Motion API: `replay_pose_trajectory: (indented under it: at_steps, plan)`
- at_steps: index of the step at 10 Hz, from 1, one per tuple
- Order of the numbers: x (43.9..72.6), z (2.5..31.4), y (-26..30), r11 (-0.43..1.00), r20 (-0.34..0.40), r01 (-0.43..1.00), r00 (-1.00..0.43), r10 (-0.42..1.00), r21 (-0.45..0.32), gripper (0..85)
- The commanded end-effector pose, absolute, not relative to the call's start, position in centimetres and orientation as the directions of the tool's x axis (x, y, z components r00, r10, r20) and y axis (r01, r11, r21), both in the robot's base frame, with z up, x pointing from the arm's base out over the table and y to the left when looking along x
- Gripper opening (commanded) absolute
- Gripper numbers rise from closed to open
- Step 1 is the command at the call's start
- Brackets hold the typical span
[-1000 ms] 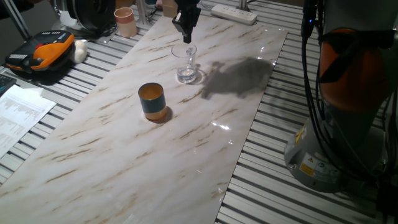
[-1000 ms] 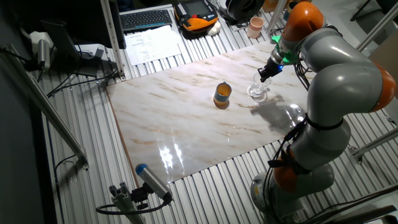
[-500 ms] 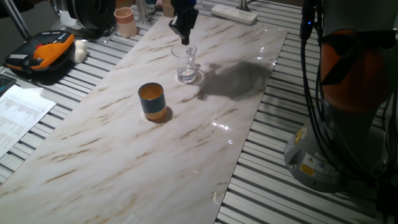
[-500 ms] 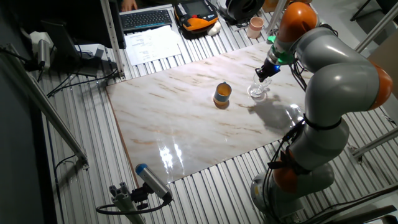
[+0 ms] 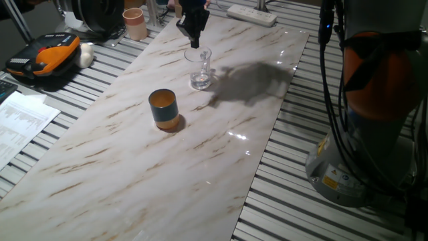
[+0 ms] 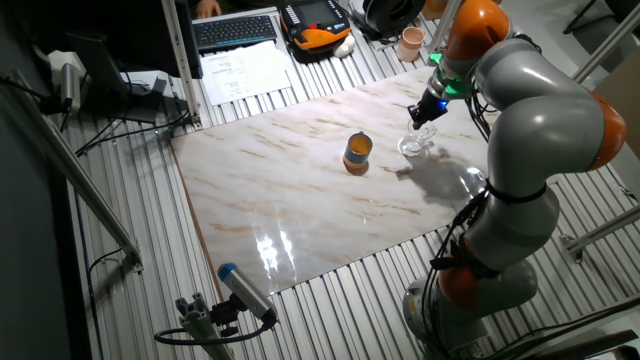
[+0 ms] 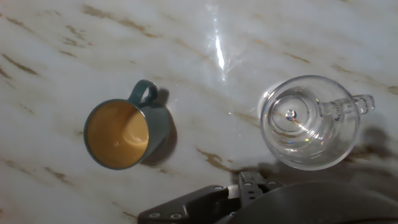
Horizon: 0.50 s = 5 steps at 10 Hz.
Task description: Pour the water from one cup into another empty cup
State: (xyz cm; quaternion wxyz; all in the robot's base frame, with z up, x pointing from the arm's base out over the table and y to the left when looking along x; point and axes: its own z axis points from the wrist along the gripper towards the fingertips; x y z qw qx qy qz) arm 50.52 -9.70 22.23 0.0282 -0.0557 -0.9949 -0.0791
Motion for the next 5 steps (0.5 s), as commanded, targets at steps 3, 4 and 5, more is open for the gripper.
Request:
replay_pose_trajectory:
  at_steps: [3,4,5]
  plan:
    - [50.52,22.23,-9.70,0.977,0.091,0.117,-0.991,0.102,0.176,0.0]
    - [50.52,22.23,-9.70,0.977,0.093,0.119,-0.990,0.103,0.179,0.0]
    - [50.52,22.23,-9.70,0.977,0.090,0.116,-0.991,0.102,0.178,0.0]
